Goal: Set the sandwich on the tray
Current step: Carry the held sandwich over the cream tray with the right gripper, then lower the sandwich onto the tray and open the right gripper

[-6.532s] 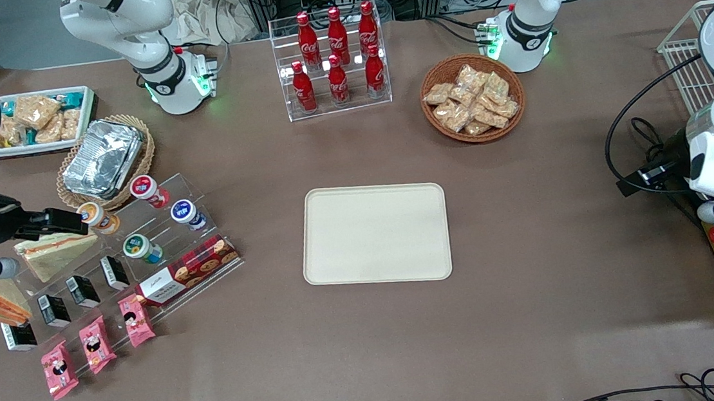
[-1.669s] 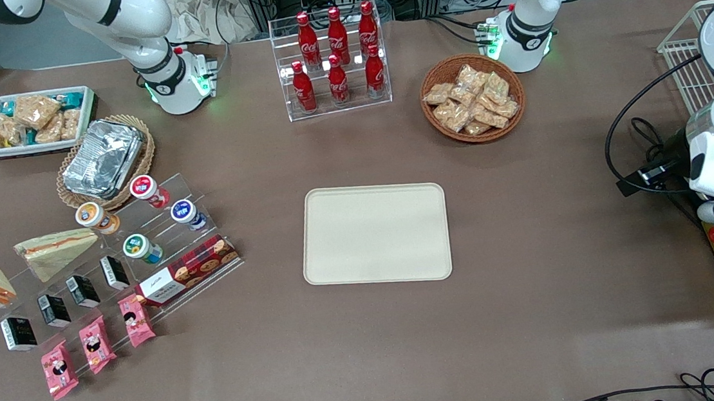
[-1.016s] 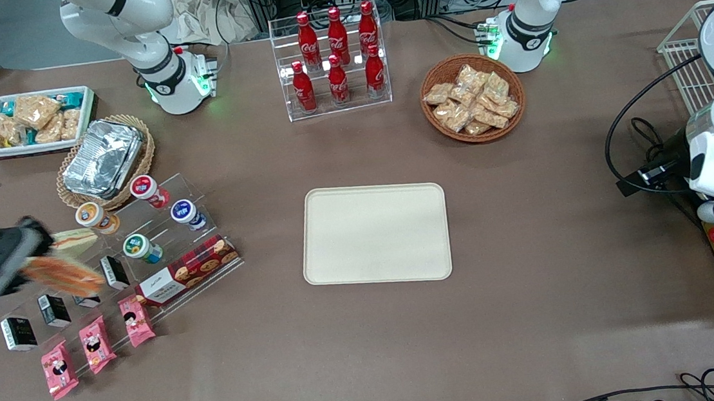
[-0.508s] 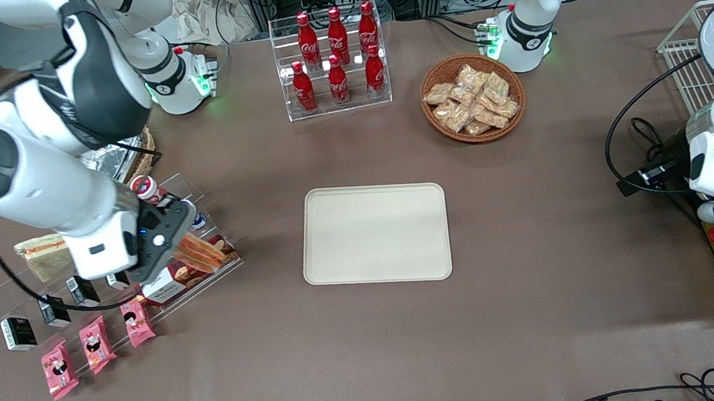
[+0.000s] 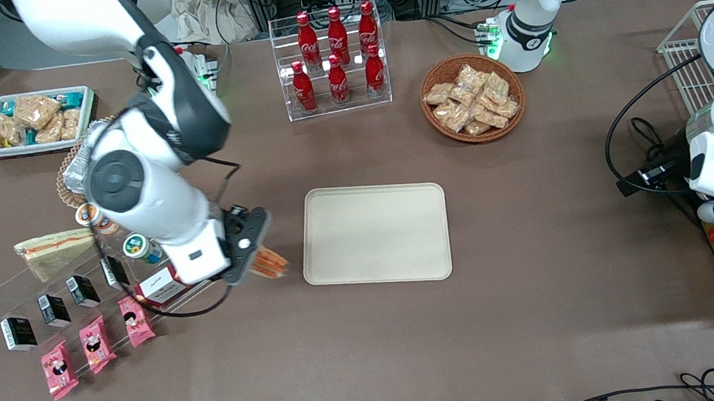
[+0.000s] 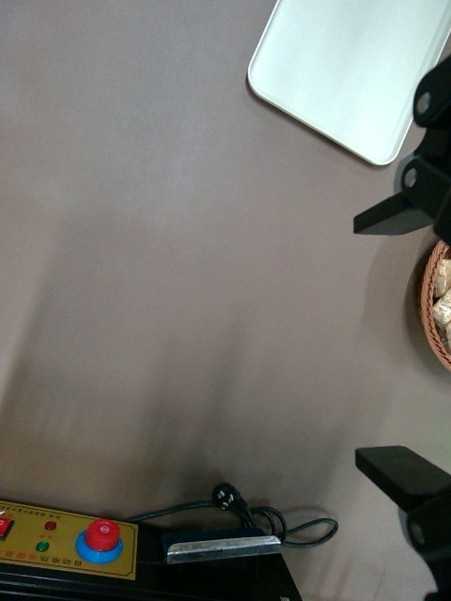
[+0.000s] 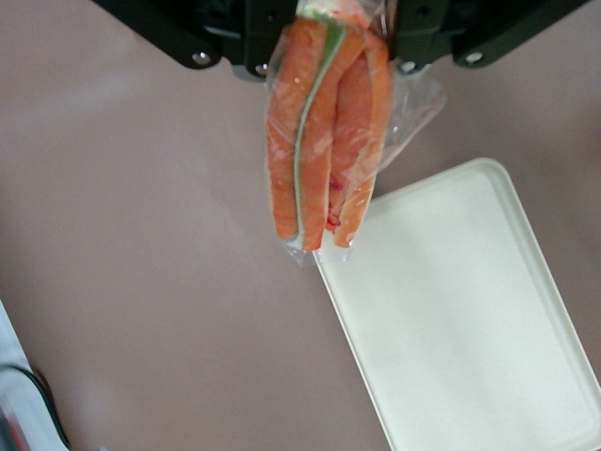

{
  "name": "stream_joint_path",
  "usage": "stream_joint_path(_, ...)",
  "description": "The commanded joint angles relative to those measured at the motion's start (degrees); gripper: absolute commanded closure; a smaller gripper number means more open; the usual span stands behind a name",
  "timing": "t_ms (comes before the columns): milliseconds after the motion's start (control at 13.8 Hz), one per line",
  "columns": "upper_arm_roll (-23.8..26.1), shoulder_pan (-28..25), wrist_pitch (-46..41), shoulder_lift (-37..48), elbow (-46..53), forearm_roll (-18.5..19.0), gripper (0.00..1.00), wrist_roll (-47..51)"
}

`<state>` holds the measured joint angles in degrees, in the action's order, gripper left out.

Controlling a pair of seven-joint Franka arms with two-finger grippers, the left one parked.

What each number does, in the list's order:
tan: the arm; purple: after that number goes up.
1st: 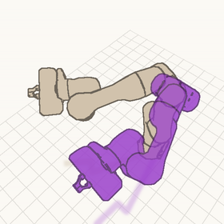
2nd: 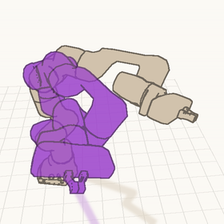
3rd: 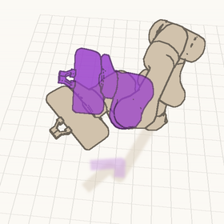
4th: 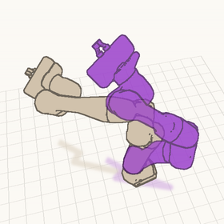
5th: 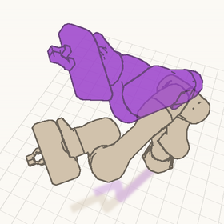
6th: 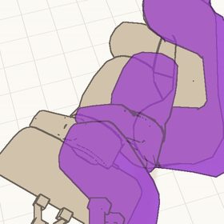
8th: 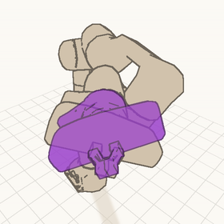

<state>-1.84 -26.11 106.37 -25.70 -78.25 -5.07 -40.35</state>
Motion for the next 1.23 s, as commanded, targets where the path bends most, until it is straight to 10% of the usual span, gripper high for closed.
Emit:
stream_joint_path(0,-0.27,-2.36,5.05,-3.2,0.73,-0.73,0.68,1.76)
stream_joint_path(1161,-0.27,-9.84,23.25,-17.44,0.11,-0.2,0.67,2.56)
